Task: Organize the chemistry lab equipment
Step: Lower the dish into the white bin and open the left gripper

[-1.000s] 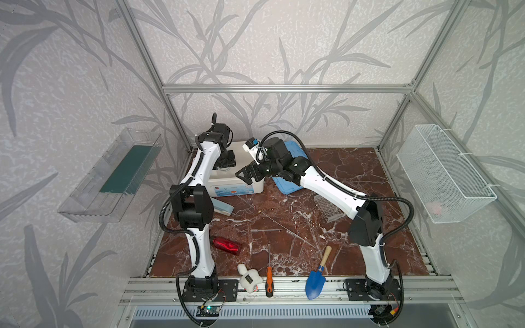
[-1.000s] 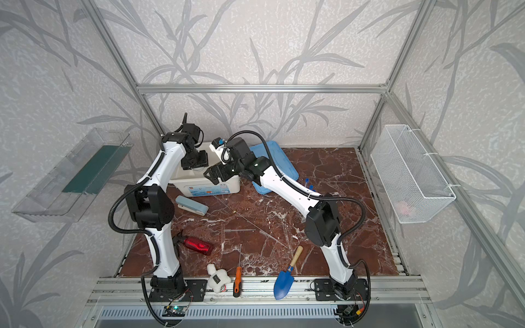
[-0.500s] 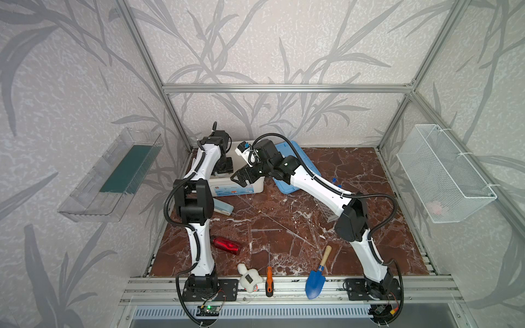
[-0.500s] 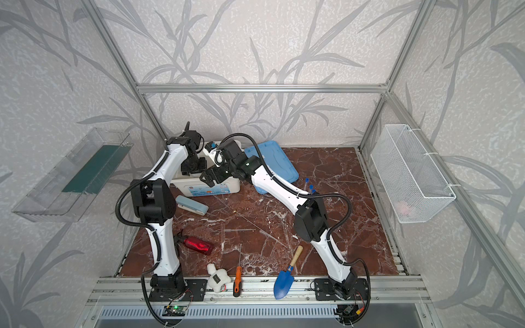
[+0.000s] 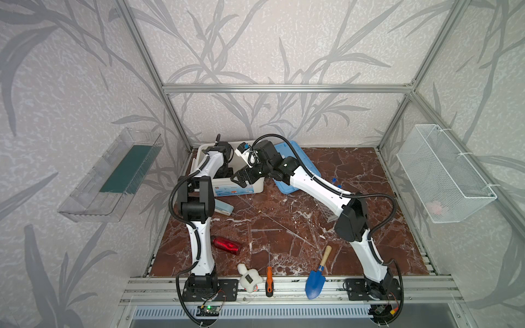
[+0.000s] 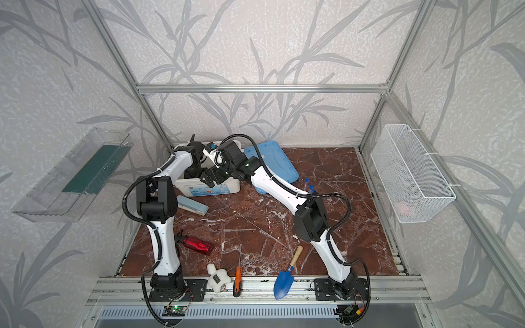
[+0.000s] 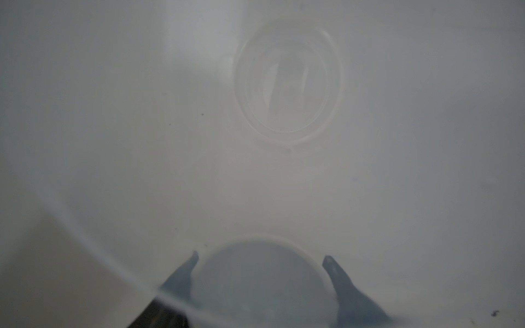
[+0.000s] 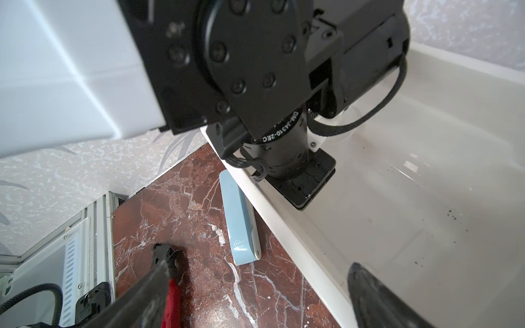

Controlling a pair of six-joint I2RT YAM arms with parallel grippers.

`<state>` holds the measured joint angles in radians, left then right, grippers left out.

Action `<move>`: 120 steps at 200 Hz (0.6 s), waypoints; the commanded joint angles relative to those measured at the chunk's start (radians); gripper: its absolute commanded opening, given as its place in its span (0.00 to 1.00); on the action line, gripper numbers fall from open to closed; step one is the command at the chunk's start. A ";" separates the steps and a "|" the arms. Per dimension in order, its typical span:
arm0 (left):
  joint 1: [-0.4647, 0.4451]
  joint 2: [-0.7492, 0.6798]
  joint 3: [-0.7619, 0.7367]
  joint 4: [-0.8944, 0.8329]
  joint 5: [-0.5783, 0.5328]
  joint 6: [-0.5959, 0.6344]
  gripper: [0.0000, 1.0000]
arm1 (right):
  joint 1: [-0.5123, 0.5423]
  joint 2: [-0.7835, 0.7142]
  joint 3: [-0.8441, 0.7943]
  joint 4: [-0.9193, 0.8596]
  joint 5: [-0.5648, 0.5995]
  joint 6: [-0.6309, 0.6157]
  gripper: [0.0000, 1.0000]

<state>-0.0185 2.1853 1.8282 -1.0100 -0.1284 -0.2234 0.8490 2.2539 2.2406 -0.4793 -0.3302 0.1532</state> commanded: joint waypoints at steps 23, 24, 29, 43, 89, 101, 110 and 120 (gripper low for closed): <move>-0.003 0.032 -0.029 0.039 -0.010 -0.016 0.48 | -0.008 -0.002 -0.034 0.030 0.010 0.006 0.96; -0.003 0.032 -0.030 0.039 -0.011 -0.016 0.49 | -0.008 -0.002 -0.035 0.031 0.011 0.008 0.96; -0.003 0.035 -0.030 0.039 -0.014 -0.018 0.49 | -0.008 -0.002 -0.038 0.034 0.010 0.008 0.96; -0.004 0.040 -0.043 0.048 -0.027 -0.019 0.51 | -0.010 0.001 -0.039 0.040 0.012 0.013 0.96; -0.004 0.044 -0.059 0.067 -0.055 -0.015 0.56 | -0.013 0.085 0.091 -0.017 0.030 0.001 0.96; -0.004 0.046 -0.058 0.063 -0.052 -0.014 0.57 | -0.013 0.108 0.137 -0.046 0.031 -0.003 0.96; -0.004 0.048 -0.059 0.059 -0.048 -0.018 0.59 | -0.013 0.122 0.164 -0.060 0.029 -0.002 0.96; -0.003 0.047 -0.063 0.062 -0.050 -0.020 0.62 | -0.013 0.134 0.189 -0.072 0.025 0.000 0.96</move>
<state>-0.0189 2.2230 1.7782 -0.9306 -0.1596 -0.2390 0.8413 2.3535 2.3512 -0.4904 -0.3069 0.1612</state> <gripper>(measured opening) 0.643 0.962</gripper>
